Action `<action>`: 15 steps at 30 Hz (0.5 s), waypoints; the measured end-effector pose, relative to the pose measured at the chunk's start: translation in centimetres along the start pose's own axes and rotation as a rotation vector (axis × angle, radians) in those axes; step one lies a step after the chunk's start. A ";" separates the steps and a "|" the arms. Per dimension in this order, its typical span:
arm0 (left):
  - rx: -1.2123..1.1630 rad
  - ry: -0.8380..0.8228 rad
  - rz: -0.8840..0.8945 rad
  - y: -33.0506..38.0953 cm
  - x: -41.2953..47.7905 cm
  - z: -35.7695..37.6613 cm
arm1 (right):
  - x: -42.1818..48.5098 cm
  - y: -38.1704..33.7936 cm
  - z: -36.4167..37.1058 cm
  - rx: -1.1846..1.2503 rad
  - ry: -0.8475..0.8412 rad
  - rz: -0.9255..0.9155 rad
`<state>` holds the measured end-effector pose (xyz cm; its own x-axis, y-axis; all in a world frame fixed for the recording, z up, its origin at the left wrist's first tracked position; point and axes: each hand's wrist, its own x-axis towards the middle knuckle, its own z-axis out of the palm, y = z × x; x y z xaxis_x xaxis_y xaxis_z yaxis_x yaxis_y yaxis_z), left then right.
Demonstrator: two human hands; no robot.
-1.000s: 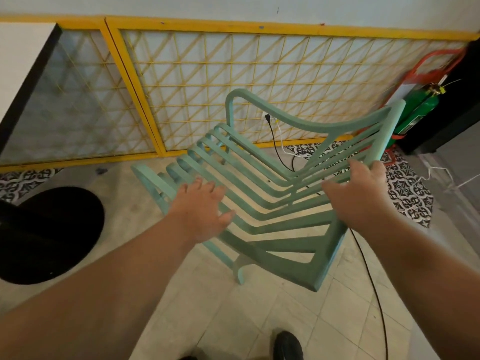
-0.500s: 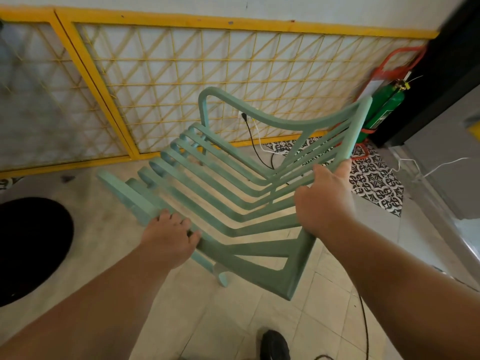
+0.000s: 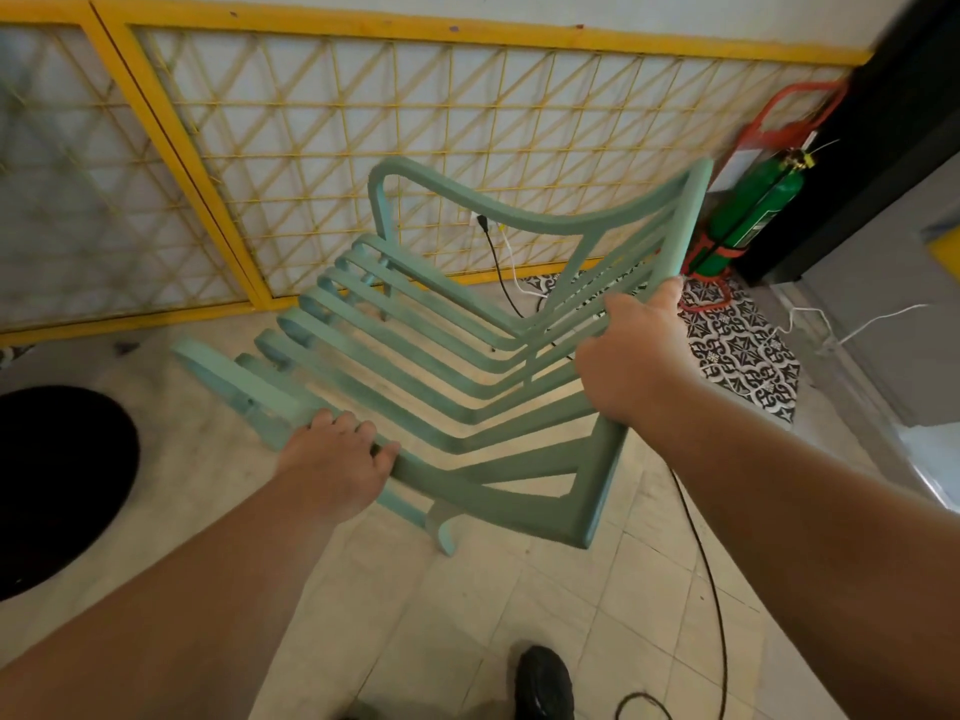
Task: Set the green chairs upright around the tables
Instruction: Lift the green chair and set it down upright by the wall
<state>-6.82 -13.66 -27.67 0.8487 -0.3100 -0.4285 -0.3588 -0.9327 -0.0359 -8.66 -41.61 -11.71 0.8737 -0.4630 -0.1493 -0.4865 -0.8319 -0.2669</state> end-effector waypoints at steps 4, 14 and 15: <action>-0.009 -0.028 -0.030 0.9 -0.6 0.3 | 1.2 0.2 -0.3 0.010 -0.024 -0.034; -0.033 -0.040 -0.057 1.7 -1.0 1.4 | 3.6 -1.0 -1.0 -0.132 -0.075 -0.103; -0.037 -0.027 -0.068 1.6 -0.7 1.6 | 3.9 -1.1 -1.0 -0.155 -0.072 -0.115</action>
<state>-8.66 -14.62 -28.88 0.8597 -0.2415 -0.4500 -0.2858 -0.9578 -0.0319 -4.72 -42.77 -11.02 0.9185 -0.3436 -0.1958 -0.3727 -0.9177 -0.1377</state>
